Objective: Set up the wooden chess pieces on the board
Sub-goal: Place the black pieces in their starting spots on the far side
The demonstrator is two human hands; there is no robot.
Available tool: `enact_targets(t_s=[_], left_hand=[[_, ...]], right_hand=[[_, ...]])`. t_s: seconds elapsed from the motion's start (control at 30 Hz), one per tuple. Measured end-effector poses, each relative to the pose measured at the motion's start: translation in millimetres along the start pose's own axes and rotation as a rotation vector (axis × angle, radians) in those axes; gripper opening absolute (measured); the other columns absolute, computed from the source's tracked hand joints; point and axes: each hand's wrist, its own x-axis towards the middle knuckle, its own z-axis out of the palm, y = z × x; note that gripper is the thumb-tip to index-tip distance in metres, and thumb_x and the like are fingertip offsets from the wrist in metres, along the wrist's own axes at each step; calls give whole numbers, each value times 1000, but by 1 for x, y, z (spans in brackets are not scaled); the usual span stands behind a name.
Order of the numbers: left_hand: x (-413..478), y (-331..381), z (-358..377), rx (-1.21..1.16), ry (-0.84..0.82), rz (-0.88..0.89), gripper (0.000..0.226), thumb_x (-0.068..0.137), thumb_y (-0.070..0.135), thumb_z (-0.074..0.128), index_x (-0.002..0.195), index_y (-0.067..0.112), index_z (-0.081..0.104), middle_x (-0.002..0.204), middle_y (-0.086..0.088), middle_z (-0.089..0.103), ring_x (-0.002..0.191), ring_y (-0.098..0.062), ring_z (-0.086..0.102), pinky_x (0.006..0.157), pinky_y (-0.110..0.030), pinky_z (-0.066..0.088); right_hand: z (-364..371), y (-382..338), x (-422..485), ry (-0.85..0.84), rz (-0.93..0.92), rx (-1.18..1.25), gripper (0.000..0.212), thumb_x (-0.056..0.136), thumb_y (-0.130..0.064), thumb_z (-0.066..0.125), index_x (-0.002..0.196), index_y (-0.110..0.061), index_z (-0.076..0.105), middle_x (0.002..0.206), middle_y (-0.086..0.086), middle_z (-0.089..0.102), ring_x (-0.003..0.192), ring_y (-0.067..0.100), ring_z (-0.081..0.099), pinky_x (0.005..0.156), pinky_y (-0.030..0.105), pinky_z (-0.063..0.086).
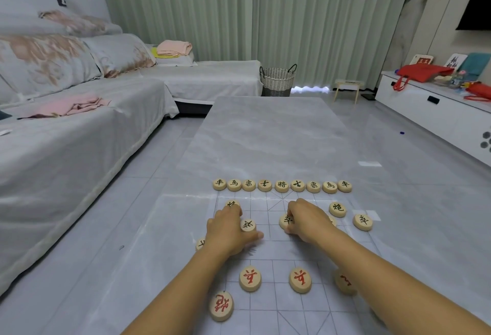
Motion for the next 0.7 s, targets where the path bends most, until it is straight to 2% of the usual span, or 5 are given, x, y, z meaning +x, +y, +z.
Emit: enact_targets(t_s=[0.1,0.17,0.27,0.5,0.7], left_hand=[[2,2,6,70,73,11,44,75,47,65,106,18,51,114,-2,54,106,-22,48,85,-33,35],[5,0,3,5,-6,35,36,81,36,62,113,23,52,121,-3,51,111,-22,45,89,-33,34],[7,-7,-4,24,-123,59,48,86,27,57,132,29,41,132,-5,42,123,-25,38,99,-36,32],[-2,-4,7,95,102,-68,58,70,58,65,109,19,50,111,0,53,109,-22,46,90,-35,35],[8,-7,6,-24,76,-53,37,79,42,65,108,23,55,113,-1,54,108,-20,48,90,-33,33]], right_hand=[[1,-1,0,1,3,3,31,84,-21,63,111,-9,52,118,9,51,84,20,42,68,30,35],[0,-1,0,-6,4,5,32,84,-20,63,111,-9,52,118,9,51,86,22,46,69,30,36],[-1,0,0,-13,2,7,32,83,-21,63,111,-10,52,118,8,51,85,21,44,69,30,36],[1,-1,-1,-4,4,7,31,85,-20,62,111,-9,51,119,9,50,94,26,52,69,30,35],[2,0,0,-5,1,2,32,85,-21,61,112,-9,50,119,9,50,97,27,52,70,30,35]])
